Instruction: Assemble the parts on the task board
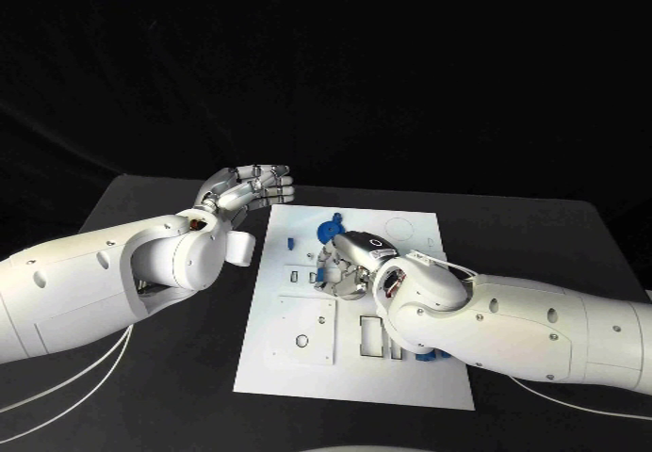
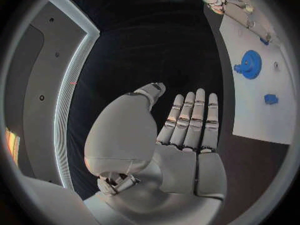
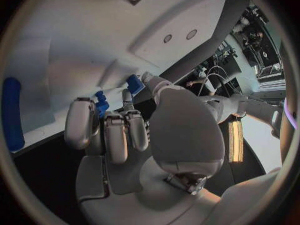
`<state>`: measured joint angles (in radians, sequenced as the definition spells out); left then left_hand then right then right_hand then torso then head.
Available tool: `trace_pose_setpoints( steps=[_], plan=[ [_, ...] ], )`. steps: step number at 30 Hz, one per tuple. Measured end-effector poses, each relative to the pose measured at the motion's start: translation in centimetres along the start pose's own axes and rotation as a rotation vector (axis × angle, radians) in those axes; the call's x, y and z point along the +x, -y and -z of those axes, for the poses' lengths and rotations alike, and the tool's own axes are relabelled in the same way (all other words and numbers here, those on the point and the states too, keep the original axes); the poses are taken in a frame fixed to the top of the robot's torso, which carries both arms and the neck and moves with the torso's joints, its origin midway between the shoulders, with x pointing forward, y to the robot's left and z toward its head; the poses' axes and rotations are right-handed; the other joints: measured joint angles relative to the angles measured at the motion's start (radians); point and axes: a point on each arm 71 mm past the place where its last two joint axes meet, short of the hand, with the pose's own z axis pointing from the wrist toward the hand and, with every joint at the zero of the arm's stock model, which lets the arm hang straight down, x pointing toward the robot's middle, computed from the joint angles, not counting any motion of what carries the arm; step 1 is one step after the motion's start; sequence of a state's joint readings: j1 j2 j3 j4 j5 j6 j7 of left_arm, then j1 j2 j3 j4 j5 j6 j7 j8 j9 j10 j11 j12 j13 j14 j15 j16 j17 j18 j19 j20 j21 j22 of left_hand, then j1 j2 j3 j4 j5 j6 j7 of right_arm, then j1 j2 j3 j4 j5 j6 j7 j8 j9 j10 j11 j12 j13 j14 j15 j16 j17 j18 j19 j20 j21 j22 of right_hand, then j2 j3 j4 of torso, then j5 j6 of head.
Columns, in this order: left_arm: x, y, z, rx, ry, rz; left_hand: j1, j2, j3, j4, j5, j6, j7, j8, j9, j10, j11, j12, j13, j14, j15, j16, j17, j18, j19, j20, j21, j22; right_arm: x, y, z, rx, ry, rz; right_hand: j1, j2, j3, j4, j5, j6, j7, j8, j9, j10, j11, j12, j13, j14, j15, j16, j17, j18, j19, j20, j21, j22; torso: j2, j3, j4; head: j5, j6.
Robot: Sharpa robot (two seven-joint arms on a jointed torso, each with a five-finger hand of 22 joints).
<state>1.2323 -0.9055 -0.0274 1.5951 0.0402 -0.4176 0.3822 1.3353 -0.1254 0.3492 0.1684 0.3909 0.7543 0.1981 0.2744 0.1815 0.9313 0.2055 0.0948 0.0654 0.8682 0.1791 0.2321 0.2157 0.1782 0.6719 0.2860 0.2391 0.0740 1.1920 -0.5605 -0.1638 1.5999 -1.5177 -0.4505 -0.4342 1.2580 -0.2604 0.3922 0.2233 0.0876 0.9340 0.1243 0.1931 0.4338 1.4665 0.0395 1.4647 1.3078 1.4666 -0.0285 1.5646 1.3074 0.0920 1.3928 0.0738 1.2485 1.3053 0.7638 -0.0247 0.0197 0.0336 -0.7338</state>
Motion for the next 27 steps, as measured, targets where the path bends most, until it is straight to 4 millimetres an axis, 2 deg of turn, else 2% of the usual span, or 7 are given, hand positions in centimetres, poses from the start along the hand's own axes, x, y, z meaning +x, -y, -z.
trace_pose_setpoints(
  steps=[3,8,13,17,21,23,27],
  plan=[
    [0.0,0.0,0.0,0.0,0.0,0.0,0.0,0.0,0.0,0.0,0.0,0.0,0.0,0.0,0.0,0.0,0.0,0.0,0.0,0.0,0.0,0.0,0.001,0.0,0.0,0.0,0.0,0.0,-0.1,0.0,0.0,-0.004,0.006,-0.001,0.0,0.0,-0.073,0.035,-0.02,-0.025,0.006,-0.004,-0.01,-0.003,0.004,-0.006,0.0,0.0,0.0,0.0,0.0,0.0,0.0,0.007,-0.007,-0.002,0.0,0.0,0.0,0.0,0.0],
    [0.0,0.0,0.0,-0.001,0.0,0.0,0.0,0.0,0.0,0.0,0.0,0.0,0.0,0.0,0.0,0.0,0.0,0.0,0.0,0.0,0.0,0.0,0.001,0.0,0.0,0.0,0.0,0.0,-0.3,0.0,0.3,-0.016,0.028,-0.009,0.026,0.035,-0.272,0.07,-0.022,-0.054,0.014,-0.004,-0.03,-0.001,0.013,-0.012,0.0,0.0,0.007,0.0,0.0,0.0,0.0,0.014,-0.015,-0.002,0.0,0.0004,0.0,0.0,0.001],
    [-0.3,-0.1,-0.1,-0.006,0.002,-0.011,-0.021,-0.003,0.0,0.0,0.0,0.0,0.0,0.0,0.003,0.017,-0.001,0.002,0.003,0.01,-0.007,0.003,0.009,0.0,0.007,-0.005,0.004,0.002,-0.8,0.2,1.1,-0.033,0.067,-0.027,0.039,0.049,-0.309,0.07,-0.014,-0.062,0.018,-0.004,-0.038,0.0,0.014,-0.014,0.0,0.0,0.014,0.0,0.0,0.0,0.0,0.014,-0.015,-0.001,-0.002,0.0011,-0.0002,-0.001,0.003],
    [-0.5,-0.2,-0.2,-0.017,-0.01,-0.036,-0.057,-0.012,0.011,0.011,-0.005,0.026,0.0,0.018,0.014,0.147,-0.042,0.055,0.027,0.112,-0.047,0.073,0.05,0.0,0.09,-0.034,0.058,0.023,-2.3,1.3,1.9,-0.044,0.114,-0.052,0.074,0.075,-0.294,0.068,0.04,-0.051,0.008,0.012,-0.039,0.0,0.014,-0.019,0.0,0.0,0.014,0.0,0.0,0.0,-0.006,0.02,-0.043,-0.013,-0.005,0.0024,-0.0014,0.0,0.003],
    [-0.5,-0.5,-0.2,-0.051,-0.053,-0.067,-0.078,-0.019,0.013,0.03,-0.046,0.075,-0.014,0.055,0.035,0.231,-0.08,0.091,0.049,0.214,-0.091,0.171,0.112,0.0,0.185,-0.077,0.118,0.045,-5.1,3.5,2.4,-0.019,0.146,-0.123,0.086,0.082,-0.28,0.067,0.083,-0.026,0.005,0.031,-0.036,-0.004,0.01,-0.029,0.0,0.0,0.014,0.0,0.0,0.0,-0.024,0.016,-0.081,-0.038,-0.012,0.0047,-0.0043,0.004,0.0],
    [-0.4,-0.7,-0.3,-0.08,-0.094,-0.094,-0.078,-0.02,0.008,0.039,-0.078,0.121,-0.049,0.079,0.056,0.341,-0.124,0.159,0.086,0.314,-0.135,0.267,0.172,0.0,0.275,-0.116,0.173,0.068,-6.8,5.0,2.6,0.008,0.157,-0.182,0.094,0.09,-0.267,0.065,0.105,-0.024,0.002,0.039,-0.033,-0.014,0.007,-0.039,0.0,0.0,0.014,-0.004,0.0,0.0,-0.036,0.014,-0.102,-0.051,-0.018,0.0062,-0.0058,0.005,-0.001],
    [0.0,-1.0,-0.3,-0.156,-0.192,-0.169,-0.081,-0.023,-0.024,0.062,-0.106,0.178,-0.096,0.106,0.1,0.447,-0.176,0.291,0.189,0.435,-0.195,0.442,0.276,0.0,0.413,-0.179,0.268,0.116,-8.6,7.4,3.4,0.054,0.168,-0.291,0.094,0.09,-0.264,0.065,0.124,-0.023,0.001,0.039,-0.031,-0.014,0.007,-0.042,0.0,0.0,0.014,-0.004,0.0,0.0,-0.036,0.014,-0.109,-0.055,-0.03,0.0113,-0.0093,0.01,-0.007]
  ],
)
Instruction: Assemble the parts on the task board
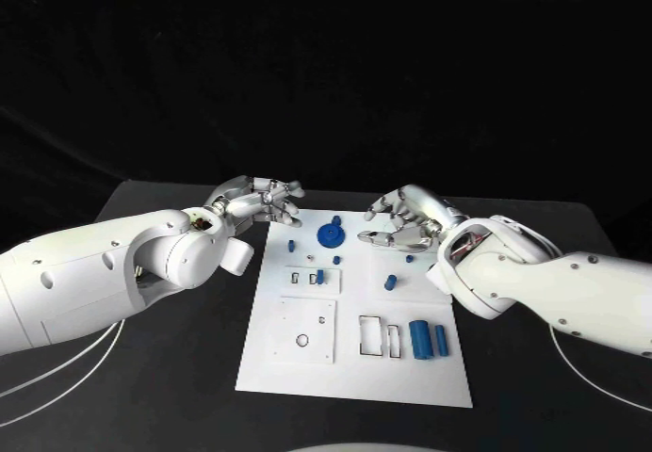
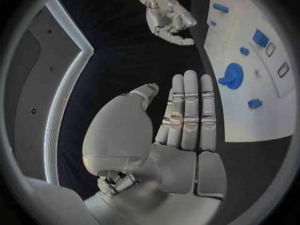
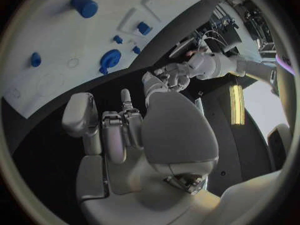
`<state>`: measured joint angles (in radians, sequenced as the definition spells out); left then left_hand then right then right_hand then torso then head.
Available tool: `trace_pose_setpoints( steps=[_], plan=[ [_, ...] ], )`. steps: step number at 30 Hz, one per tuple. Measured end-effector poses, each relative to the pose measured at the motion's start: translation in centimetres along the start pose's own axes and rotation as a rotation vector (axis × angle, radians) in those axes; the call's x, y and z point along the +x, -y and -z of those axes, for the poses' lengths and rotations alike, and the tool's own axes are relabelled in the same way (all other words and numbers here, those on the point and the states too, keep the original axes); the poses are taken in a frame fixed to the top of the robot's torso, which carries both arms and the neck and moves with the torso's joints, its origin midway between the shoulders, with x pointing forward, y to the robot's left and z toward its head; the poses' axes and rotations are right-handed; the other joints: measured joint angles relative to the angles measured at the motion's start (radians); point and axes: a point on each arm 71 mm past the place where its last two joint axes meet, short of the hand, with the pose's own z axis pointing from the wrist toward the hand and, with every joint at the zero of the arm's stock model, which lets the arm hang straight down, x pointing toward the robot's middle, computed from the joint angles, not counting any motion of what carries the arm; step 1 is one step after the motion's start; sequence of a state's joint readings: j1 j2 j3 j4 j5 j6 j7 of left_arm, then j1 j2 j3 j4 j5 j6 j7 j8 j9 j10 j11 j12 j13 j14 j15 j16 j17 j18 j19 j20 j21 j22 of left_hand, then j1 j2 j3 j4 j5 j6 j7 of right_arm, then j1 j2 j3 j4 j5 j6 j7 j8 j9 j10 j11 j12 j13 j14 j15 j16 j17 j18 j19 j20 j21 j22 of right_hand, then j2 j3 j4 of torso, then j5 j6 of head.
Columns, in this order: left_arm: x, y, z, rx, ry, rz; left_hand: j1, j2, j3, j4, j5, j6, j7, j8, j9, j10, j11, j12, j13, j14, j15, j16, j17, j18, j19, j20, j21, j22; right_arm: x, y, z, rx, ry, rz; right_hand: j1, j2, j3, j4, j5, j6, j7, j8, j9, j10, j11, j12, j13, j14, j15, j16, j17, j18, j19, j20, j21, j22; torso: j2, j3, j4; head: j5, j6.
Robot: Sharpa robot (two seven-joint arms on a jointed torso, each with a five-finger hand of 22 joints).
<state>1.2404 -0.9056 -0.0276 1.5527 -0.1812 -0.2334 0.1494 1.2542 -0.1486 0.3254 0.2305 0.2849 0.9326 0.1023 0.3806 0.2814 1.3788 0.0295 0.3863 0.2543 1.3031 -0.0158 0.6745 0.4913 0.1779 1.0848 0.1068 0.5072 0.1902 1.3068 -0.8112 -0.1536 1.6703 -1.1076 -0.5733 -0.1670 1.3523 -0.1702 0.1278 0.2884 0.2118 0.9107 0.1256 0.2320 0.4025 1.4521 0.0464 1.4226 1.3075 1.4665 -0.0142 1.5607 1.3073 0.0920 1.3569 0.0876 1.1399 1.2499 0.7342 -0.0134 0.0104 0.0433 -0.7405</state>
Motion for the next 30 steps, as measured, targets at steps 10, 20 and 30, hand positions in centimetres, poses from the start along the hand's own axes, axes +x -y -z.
trace_pose_setpoints(
  steps=[10,20,30],
  plan=[
    [1.7,-0.1,-1.4,-0.219,-0.167,-0.338,-0.023,0.033,-0.087,0.064,0.021,-0.013,-0.063,0.194,0.367,0.012,-0.065,0.793,0.809,0.165,-0.065,0.882,0.816,-0.064,0.221,-0.081,0.701,0.738,-3.3,3.2,0.9,0.08,0.032,-0.142,0.0,0.0,0.005,0.0,0.03,0.0,0.0,0.0,0.0,-0.007,0.0,0.0,0.0,0.0,0.0,0.0,0.0,0.0,0.0,0.0,0.0,0.0,-0.021,0.0138,-0.0035,0.008,-0.015],
    [3.5,-0.2,-2.8,-0.388,-0.214,-0.639,-0.057,0.056,-0.076,0.06,0.021,-0.114,-0.038,0.19,0.472,-0.173,-0.039,0.608,0.61,0.163,-0.057,0.87,0.817,-0.086,0.262,-0.067,0.827,0.937,-4.1,4.2,1.1,0.106,0.044,-0.16,0.0,0.0,0.008,0.002,0.044,0.0,0.0,0.004,0.002,-0.007,0.0,-0.007,0.0,0.0,0.0,-0.004,0.001,0.0,0.0,-0.001,-0.008,-0.003,-0.029,0.0211,-0.0023,0.009,-0.028],
    [4.7,-0.2,-4.0,-0.502,-0.248,-0.802,-0.008,0.077,0.034,0.06,0.008,-0.187,-0.017,0.224,0.529,-0.32,-0.023,0.525,0.489,0.162,-0.041,0.835,0.817,-0.134,0.374,-0.049,0.971,1.118,-4.3,4.7,1.0,0.126,0.046,-0.153,0.0,0.0,0.008,0.003,0.048,-0.003,0.003,0.004,0.002,-0.014,0.0,-0.012,0.0,0.0,0.0,-0.009,0.001,0.0,-0.009,-0.002,-0.02,-0.011,-0.029,0.0218,-0.0028,0.01,-0.03]
  ],
)
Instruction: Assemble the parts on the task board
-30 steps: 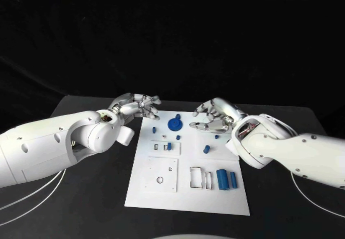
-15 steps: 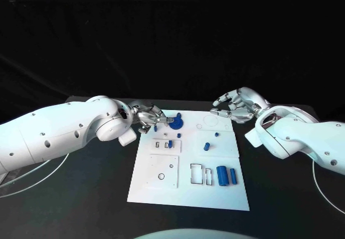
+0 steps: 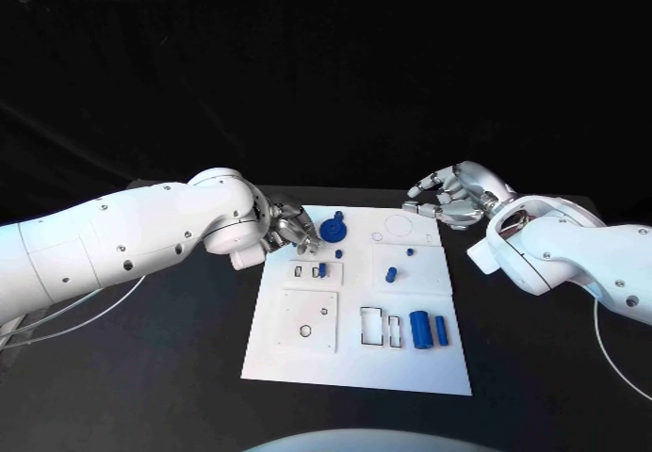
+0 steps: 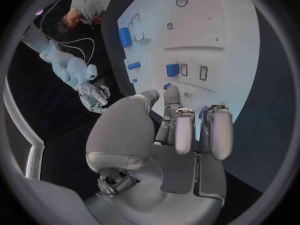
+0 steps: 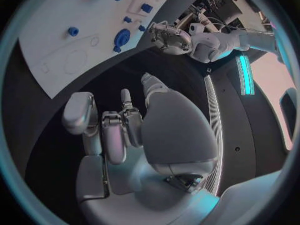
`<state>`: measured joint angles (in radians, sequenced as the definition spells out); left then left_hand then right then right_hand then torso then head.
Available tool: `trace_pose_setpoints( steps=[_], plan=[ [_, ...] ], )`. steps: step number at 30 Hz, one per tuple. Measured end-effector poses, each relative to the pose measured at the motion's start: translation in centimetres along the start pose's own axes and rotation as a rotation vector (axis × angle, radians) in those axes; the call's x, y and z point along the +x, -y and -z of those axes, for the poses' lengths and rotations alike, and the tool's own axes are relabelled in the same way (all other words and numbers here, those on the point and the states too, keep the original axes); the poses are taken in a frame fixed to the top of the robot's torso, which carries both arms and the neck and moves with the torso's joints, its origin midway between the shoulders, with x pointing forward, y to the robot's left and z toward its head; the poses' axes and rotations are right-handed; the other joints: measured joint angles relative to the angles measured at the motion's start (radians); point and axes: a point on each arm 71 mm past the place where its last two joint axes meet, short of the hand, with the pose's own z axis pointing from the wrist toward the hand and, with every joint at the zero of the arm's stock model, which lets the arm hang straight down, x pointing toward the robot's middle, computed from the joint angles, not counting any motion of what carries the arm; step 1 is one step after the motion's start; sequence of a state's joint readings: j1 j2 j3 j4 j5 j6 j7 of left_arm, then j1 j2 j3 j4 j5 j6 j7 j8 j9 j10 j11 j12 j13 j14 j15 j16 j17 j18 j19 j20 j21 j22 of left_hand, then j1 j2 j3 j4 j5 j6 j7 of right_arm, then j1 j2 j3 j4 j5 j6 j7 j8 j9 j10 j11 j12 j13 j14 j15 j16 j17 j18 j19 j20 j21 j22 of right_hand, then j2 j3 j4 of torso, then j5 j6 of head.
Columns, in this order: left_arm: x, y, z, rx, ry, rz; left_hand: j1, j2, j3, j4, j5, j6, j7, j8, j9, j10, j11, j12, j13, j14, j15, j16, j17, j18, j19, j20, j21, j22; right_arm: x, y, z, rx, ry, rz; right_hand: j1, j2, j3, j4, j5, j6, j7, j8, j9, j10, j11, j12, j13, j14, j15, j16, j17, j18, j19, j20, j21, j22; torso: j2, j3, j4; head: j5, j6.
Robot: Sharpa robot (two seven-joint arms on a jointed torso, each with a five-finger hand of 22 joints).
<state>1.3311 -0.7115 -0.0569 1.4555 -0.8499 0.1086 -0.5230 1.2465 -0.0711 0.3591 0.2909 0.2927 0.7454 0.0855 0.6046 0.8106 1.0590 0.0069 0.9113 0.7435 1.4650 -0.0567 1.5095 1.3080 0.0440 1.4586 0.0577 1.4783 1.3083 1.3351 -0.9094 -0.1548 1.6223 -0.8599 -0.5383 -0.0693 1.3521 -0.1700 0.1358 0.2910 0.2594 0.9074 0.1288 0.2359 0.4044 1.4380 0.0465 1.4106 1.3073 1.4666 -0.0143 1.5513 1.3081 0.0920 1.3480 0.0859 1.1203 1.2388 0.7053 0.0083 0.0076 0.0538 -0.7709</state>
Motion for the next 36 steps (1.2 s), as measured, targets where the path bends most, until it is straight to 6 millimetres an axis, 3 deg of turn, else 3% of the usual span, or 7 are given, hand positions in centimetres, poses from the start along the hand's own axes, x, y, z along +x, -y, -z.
trace_pose_setpoints(
  steps=[6,7,9,17,27,32,36],
  plan=[
    [0.4,0.9,-0.4,-0.052,-0.041,-0.083,-0.092,-0.005,0.0,0.0,-0.035,0.0,0.0,0.009,0.001,0.111,-0.003,0.171,0.166,0.0,0.0,0.02,0.0,-0.007,0.003,-0.004,0.047,0.0,0.0,0.2,-0.1,0.012,-0.002,0.006,0.0,0.0,0.0,0.0,0.0,0.0,0.0,0.0,0.001,0.0,0.0,0.0,0.0,0.0,0.0,0.0,0.0,0.0,0.0,0.0,0.0,0.0,0.001,-0.0005,0.0,-0.001,-0.003],
    [0.5,1.0,-0.4,-0.059,-0.047,-0.094,-0.097,-0.007,0.0,0.0,-0.04,0.0,0.0,0.009,0.001,0.131,-0.004,0.201,0.197,0.0,0.0,0.025,0.0,-0.019,0.003,-0.004,0.055,0.0,0.0,0.2,-0.1,0.013,-0.002,0.007,0.0,0.0,0.0,0.0,0.002,0.0,0.0,0.0,0.001,0.0,0.0,0.0,0.0,0.0,0.0,0.0,0.0,0.0,0.0,0.0,0.0,0.0,0.001,-0.0005,0.0,-0.001,-0.004],
    [0.6,1.2,-0.5,-0.073,-0.057,-0.116,-0.098,-0.007,0.002,-0.002,-0.041,0.004,-0.004,0.016,0.001,0.16,-0.006,0.245,0.244,0.0,0.0,0.033,0.0,-0.023,0.003,-0.004,0.062,0.0,0.0,0.2,-0.1,0.016,-0.004,0.01,0.0,0.0,0.0,0.0,0.004,0.0,0.0,0.0,0.001,0.0,0.0,0.0,0.0,0.0,0.0,0.0,0.0,0.0,0.0,0.0,0.0,0.0,0.002,-0.001,0.0,-0.001,-0.006],
    [0.7,1.4,-0.8,-0.111,-0.08,-0.166,-0.124,-0.017,0.014,0.0,-0.047,0.045,-0.034,0.098,0.056,0.323,-0.027,0.467,0.517,0.0,-0.011,0.058,0.0,-0.022,0.006,-0.015,0.066,0.0,0.1,0.2,-0.2,0.025,-0.01,0.016,0.0,0.0,0.0,0.0,0.004,0.0,0.0,0.004,0.001,0.0,0.0,-0.004,0.0,0.0,0.0,0.0,0.0,0.0,0.0,0.0,-0.007,-0.002,0.002,-0.0018,0.0,-0.001,-0.01],
    [1.0,1.7,-1.2,-0.132,-0.097,-0.196,-0.172,-0.023,0.013,0.0,-0.076,0.021,-0.028,0.108,0.072,0.332,-0.028,0.482,0.543,0.004,-0.015,0.058,0.0,-0.022,0.006,-0.015,0.066,0.0,0.2,0.3,-0.2,0.034,-0.017,0.022,-0.004,-0.004,0.0,0.0,0.01,0.0,0.0,0.004,0.002,0.0,0.0,-0.004,0.001,0.0,0.0,0.0,0.0,0.0,0.0,0.0,-0.007,-0.004,0.003,-0.0028,0.0,-0.004,-0.015],
    [1.2,1.9,-1.4,-0.137,-0.103,-0.205,-0.203,-0.03,-0.005,0.002,-0.076,0.006,-0.02,0.092,0.066,0.325,-0.021,0.482,0.54,0.004,-0.015,0.058,0.0,-0.022,0.006,-0.015,0.066,0.0,0.2,0.3,-0.3,0.036,-0.02,0.024,-0.004,-0.004,0.0,0.0,0.01,0.0,0.0,0.004,0.002,0.0,0.0,-0.004,0.001,0.0,0.0,0.0,0.0,0.0,0.0,0.0,-0.007,-0.004,0.004,-0.003,-0.0004,-0.005,-0.018],
    [1.4,2.0,-1.6,-0.14,-0.106,-0.21,-0.231,-0.033,-0.026,0.003,-0.096,-0.017,-0.008,0.061,0.047,0.318,-0.015,0.482,0.532,0.0,-0.011,0.058,0.0,-0.022,0.006,-0.015,0.066,0.0,0.2,0.3,-0.3,0.037,-0.022,0.024,-0.004,-0.004,0.0,0.0,0.01,0.0,0.0,0.004,0.002,0.0,0.0,-0.003,0.001,0.0,0.0,0.0,0.0,0.0,0.0,0.0,-0.007,-0.004,0.004,-0.003,-0.0008,-0.007,-0.02]
  ],
)
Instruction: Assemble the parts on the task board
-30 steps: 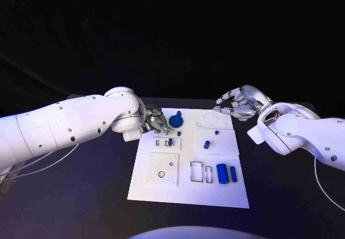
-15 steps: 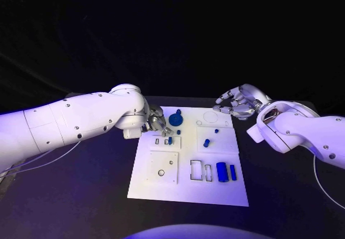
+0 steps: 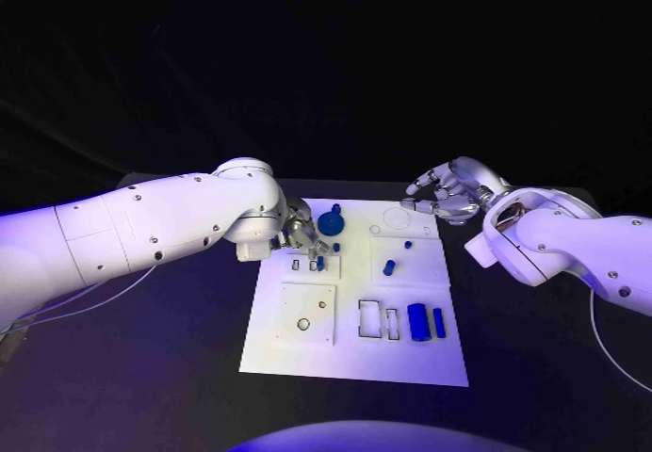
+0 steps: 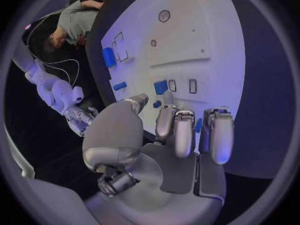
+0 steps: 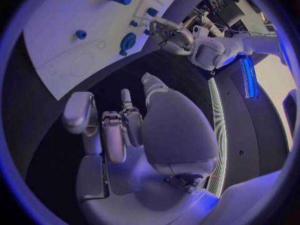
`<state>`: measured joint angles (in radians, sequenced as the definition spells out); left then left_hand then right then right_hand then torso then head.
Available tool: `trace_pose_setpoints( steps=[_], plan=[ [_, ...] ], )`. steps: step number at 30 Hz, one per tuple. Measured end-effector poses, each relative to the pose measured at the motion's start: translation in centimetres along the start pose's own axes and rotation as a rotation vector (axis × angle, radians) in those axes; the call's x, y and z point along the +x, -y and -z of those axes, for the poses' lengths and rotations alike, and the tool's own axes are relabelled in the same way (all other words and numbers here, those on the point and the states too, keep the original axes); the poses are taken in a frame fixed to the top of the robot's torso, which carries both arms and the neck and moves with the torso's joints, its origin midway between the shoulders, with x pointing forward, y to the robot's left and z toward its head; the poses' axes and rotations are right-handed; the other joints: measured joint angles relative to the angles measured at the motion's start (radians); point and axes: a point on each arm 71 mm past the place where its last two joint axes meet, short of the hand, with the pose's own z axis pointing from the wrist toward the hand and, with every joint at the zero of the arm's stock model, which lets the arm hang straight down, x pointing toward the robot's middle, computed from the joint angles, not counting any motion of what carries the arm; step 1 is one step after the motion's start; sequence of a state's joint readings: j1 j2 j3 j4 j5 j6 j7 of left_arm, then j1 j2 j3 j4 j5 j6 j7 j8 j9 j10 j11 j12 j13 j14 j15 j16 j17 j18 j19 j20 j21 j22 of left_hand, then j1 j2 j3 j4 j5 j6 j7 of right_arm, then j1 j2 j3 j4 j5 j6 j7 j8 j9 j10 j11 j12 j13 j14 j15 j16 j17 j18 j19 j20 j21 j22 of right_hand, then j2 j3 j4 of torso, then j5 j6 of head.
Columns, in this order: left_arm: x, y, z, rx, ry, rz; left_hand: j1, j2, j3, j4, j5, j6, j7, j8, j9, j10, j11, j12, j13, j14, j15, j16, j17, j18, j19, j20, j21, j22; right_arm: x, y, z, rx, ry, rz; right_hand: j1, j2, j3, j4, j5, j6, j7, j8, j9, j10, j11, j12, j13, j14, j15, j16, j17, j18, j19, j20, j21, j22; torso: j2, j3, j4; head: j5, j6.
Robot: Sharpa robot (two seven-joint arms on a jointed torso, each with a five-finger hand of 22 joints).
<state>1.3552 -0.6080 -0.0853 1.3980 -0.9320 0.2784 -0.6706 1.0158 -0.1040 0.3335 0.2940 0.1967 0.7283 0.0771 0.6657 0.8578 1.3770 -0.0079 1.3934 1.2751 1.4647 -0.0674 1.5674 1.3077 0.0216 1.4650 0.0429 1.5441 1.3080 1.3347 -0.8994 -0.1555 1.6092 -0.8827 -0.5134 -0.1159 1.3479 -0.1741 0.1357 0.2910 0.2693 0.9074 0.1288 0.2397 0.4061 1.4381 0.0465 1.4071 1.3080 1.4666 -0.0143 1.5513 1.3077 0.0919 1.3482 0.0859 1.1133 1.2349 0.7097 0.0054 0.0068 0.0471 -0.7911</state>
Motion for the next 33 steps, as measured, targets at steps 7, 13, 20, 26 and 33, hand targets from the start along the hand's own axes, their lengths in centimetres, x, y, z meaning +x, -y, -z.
trace_pose_setpoints(
  steps=[7,13,20,26,33],
  plan=[
    [0.16,0.07,-0.16,-0.006,-0.011,-0.009,-0.001,0.0,-0.004,-0.001,-0.002,-0.008,0.001,-0.019,-0.017,-0.005,0.005,0.0,-0.007,0.004,0.004,0.0,0.0,0.0,0.001,0.001,0.0,0.0,0.05,0.02,-0.04,0.002,-0.002,0.001,0.0,0.0,0.0,0.0,0.0,0.0,0.0,0.0,0.0,0.0,0.0,0.0,0.0,0.0,0.0,0.0,0.0,0.0,0.0,0.0,0.0,0.0,0.001,0.0006,0.0001,-0.002,-0.005],
    [0.25,-0.02,-0.23,-0.012,-0.025,-0.02,-0.001,0.0,-0.012,-0.002,0.083,-0.008,0.001,-0.035,-0.044,-0.014,0.014,-0.004,-0.014,0.0,0.007,0.0,0.0,0.0,0.0,0.008,0.0,0.0,0.06,0.06,-0.07,0.004,-0.004,0.002,0.0,0.0,0.0,0.0,0.0,0.0,0.0,0.0,0.0,0.0,0.0,0.0,0.0,0.0,0.0,0.0,0.0,0.0,0.0,0.0,0.0,0.0,0.0,0.0012,0.0006,-0.003,-0.008],
    [0.32,-0.14,-0.27,-0.02,-0.041,-0.032,-0.001,0.0,-0.012,-0.002,0.165,-0.004,0.005,-0.039,-0.058,-0.017,0.017,-0.008,-0.024,0.0,0.007,0.0,0.0,0.0,0.004,0.011,0.0,0.0,0.1,0.14,-0.09,0.007,-0.006,0.003,0.0,0.0,0.0,0.0,0.0,0.0,0.0,0.0,0.0,0.0,0.0,0.0,0.0,0.0,0.0,0.0,0.0,0.0,0.0,0.0,0.0,0.0,0.0,0.0012,0.0002,-0.004,-0.01],
    [0.32,0.0,-0.38,-0.022,-0.045,-0.037,0.0,0.001,-0.012,-0.002,0.206,0.0,0.008,-0.039,-0.061,-0.026,0.015,-0.017,-0.033,0.0,0.007,0.0,0.0,0.0,0.004,0.011,0.0,0.0,0.13,0.17,-0.1,0.009,-0.009,0.004,0.0,0.0,0.0,0.0,0.0,0.0,0.0,0.0,0.001,0.0,0.0,0.0,0.0,0.0,0.0,0.0,0.0,0.0,0.0,0.0,0.0,0.0,0.0,0.0012,-0.0008,-0.006,-0.011],
    [0.18,0.0,-0.54,-0.027,-0.042,-0.036,0.012,0.0,-0.003,-0.004,0.266,0.003,0.005,-0.039,-0.065,-0.033,0.015,-0.023,-0.049,0.0,0.007,0.0,0.0,0.0,0.004,0.011,0.0,0.0,0.14,0.23,-0.08,0.012,-0.012,0.004,0.0,0.0,0.0,0.0,0.0,0.0,0.0,0.0,0.001,0.0,0.0,0.0,0.0,0.0,0.0,0.0,0.0,0.0,0.0,0.0,0.0,0.0,0.0,0.0012,0.0003,-0.009,-0.012]
  ],
)
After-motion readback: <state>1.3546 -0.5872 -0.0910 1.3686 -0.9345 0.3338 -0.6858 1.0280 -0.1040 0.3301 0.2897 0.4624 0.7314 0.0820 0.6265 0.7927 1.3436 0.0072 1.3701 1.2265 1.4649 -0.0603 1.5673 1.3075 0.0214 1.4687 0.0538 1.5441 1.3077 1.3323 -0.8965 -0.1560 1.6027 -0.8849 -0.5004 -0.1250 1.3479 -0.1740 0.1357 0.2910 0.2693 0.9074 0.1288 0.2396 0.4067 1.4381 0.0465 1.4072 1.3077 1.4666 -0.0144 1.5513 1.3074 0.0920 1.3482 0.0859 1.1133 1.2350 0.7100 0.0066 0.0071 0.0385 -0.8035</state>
